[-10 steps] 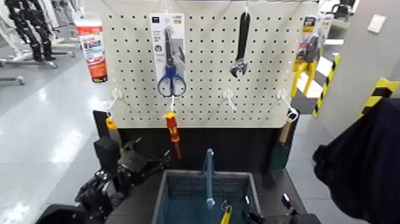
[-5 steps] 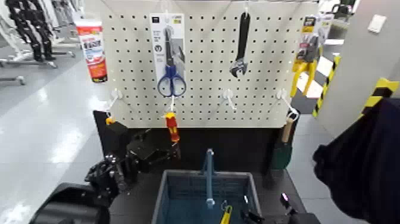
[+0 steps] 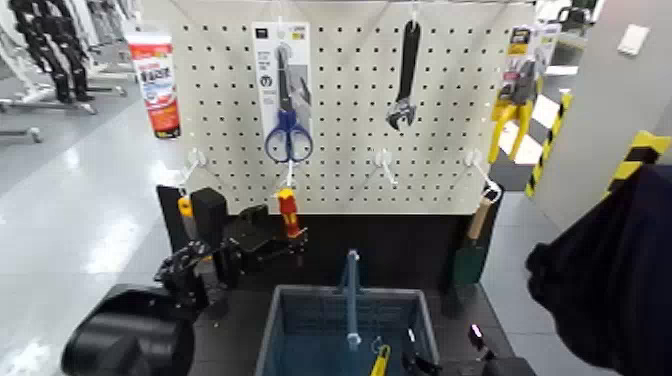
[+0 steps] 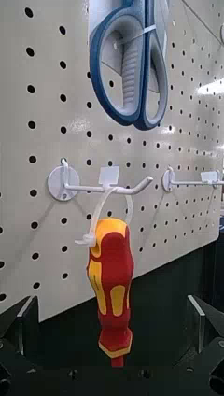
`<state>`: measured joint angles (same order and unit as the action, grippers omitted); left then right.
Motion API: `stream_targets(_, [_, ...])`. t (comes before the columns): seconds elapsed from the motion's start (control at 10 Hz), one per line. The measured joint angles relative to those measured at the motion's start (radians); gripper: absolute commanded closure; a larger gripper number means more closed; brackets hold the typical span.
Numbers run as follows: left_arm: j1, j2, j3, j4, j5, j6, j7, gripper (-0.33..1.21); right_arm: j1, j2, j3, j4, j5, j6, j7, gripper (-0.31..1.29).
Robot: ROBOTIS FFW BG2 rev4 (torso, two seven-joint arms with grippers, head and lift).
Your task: Put the red screwdriver into the crate.
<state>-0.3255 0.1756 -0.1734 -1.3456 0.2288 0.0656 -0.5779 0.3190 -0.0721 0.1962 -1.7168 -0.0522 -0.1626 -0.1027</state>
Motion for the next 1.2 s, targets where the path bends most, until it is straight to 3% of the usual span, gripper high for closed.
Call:
stream_targets(0.2, [-0.045, -0.001, -0.02, 0.063, 0.016, -0.014, -0.033, 0.21, -0.001, 0.0, 0.002, 0.0, 0.0, 0.0, 0.0, 0.14])
stream_targets(0.3, [-0.06, -0.001, -0.029, 0.084, 0.025, -0.021, -0.04, 0.35, -0.001, 0.0, 0.003, 0.001, 0.0, 0.001, 0.001, 0.14])
stream_targets(0.4, [-0.073, 0.0, -0.036, 0.095, 0.029, -0.024, -0.045, 0.65, -0.002, 0.0, 0.003, 0.002, -0.001, 0.001, 0.001, 0.14])
stream_targets(0.6, [-0.08, 0.001, -0.041, 0.1, 0.029, -0.025, -0.047, 1.09, -0.002, 0.0, 0.003, 0.004, -0.004, 0.0, 0.001, 0.14])
stream_targets(1.2, [-0.068, 0.002, -0.043, 0.085, 0.034, -0.044, -0.037, 1.13, -0.005, -0.002, 0.004, 0.009, -0.009, -0.004, 0.001, 0.14])
